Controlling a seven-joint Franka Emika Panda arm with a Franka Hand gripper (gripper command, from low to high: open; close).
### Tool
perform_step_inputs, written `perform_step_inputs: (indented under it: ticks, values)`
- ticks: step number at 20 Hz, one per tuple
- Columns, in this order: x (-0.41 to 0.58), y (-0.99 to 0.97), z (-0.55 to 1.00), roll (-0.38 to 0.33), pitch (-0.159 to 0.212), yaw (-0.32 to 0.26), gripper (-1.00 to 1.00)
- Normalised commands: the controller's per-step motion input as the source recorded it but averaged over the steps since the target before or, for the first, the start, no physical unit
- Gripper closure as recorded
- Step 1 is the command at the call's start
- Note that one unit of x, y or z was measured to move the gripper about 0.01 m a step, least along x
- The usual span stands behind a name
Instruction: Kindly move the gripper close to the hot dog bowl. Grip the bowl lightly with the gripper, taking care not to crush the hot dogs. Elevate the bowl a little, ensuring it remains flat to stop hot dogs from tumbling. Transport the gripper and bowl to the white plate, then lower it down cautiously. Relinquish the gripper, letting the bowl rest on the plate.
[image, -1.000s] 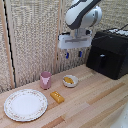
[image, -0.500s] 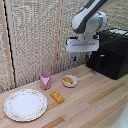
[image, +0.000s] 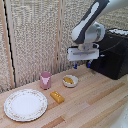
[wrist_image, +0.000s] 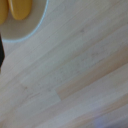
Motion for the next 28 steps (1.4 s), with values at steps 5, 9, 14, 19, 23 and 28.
perform_step_inputs:
  ticks: [5,9,14,19,23,28]
  values:
    - [0.0,0.02,-0.37,-0.079,-0.037,0.013,-1.0]
    - [0.0,0.0,-0.38,-0.075,-0.036,0.041,-1.0]
    - [0.001,0.0,-0.36,-0.066,-0.046,0.073,-1.0]
    - [0.002,0.0,-0.27,-0.025,-0.017,0.082,1.0]
    - [0.0,0.0,-0.11,-0.002,0.0,0.012,1.0]
    - [0.002,0.01,-0.05,-0.01,-0.01,0.0,1.0]
